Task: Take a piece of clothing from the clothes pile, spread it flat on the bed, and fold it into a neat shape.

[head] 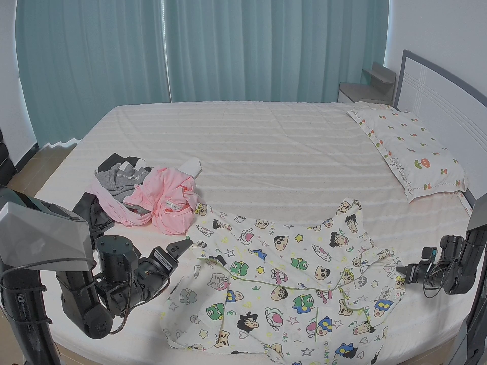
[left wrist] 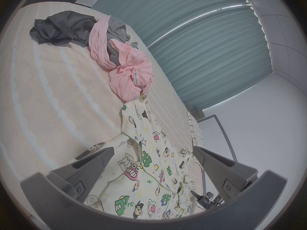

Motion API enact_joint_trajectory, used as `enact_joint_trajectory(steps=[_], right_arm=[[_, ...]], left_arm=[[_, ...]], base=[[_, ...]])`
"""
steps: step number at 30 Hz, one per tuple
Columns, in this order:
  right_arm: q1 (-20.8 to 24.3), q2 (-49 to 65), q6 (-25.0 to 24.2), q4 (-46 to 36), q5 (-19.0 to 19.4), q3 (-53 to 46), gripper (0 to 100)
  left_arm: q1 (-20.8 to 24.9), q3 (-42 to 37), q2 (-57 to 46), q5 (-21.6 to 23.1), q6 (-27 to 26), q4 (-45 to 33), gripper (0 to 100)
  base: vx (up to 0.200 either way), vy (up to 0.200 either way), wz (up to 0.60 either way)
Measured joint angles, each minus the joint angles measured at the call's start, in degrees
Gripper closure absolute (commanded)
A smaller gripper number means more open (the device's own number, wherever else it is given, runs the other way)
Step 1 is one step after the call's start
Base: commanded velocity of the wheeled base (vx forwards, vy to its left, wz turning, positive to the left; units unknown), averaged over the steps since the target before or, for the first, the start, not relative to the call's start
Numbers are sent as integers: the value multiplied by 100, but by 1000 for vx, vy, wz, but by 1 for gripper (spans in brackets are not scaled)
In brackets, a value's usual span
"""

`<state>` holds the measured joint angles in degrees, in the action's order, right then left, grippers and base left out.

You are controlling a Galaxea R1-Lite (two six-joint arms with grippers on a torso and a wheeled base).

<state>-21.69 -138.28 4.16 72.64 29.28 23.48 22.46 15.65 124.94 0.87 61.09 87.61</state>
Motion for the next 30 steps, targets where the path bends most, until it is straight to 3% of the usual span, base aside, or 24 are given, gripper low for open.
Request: enact_joint_trajectory(steps=[25, 30], right_arm=[[-461, -168, -325, 11, -176, 763, 100], [-521, -174, -384, -9, -369, 841, 100]], left_arm=[[533, -141, 249, -11, -40, 0, 0], [571, -151, 306, -16, -46, -2, 0]], base=[[0, 0, 0], [0, 0, 0]])
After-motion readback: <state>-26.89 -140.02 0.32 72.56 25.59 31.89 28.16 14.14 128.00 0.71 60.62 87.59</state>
